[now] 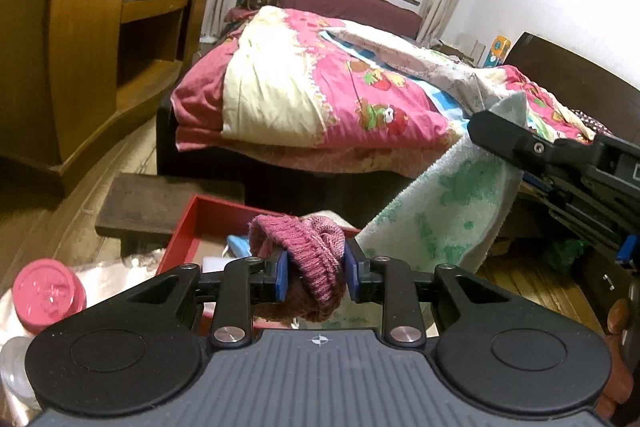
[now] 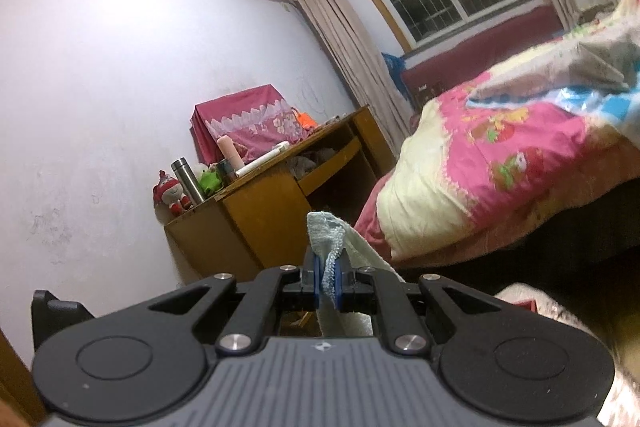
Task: Organize soft objects
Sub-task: 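Lift the pink hat and the cloth and carry both toward the red box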
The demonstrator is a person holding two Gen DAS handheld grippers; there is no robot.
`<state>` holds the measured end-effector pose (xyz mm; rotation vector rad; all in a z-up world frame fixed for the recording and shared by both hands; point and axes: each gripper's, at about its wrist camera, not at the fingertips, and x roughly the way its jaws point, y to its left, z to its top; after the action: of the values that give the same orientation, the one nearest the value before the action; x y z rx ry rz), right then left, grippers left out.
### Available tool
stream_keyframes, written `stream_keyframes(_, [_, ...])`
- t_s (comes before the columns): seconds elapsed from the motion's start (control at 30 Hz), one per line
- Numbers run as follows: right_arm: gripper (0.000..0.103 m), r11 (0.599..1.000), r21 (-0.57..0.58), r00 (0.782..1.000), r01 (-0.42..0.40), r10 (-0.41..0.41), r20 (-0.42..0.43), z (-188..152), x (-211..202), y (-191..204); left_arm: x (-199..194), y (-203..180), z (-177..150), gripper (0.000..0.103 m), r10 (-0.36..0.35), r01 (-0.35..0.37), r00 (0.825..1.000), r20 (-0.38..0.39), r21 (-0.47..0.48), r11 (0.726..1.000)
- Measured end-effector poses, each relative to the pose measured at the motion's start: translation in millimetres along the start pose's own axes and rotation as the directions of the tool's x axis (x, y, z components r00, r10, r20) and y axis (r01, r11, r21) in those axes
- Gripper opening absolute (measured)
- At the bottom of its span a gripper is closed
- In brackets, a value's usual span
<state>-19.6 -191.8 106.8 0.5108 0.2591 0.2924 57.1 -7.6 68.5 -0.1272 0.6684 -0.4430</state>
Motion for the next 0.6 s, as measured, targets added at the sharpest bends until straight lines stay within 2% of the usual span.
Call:
stream_keyframes(0.17, [0.0, 0.999, -0.027, 0.999, -0.018, 0.018, 0.035, 7.2, 8.6, 5.7, 6.1, -4.5, 7.9, 0.028, 0.007, -0.008, 1.0, 0.019, 0.024, 1.0])
stream_keyframes(0.6, [0.0, 0.999, -0.046, 1.0, -0.003, 0.005, 0.029, 12.4, 21.0, 2.5, 19.1, -4.7, 17.9, 0.028, 0.01, -0.01, 1.0, 0.026, 0.034, 0.999])
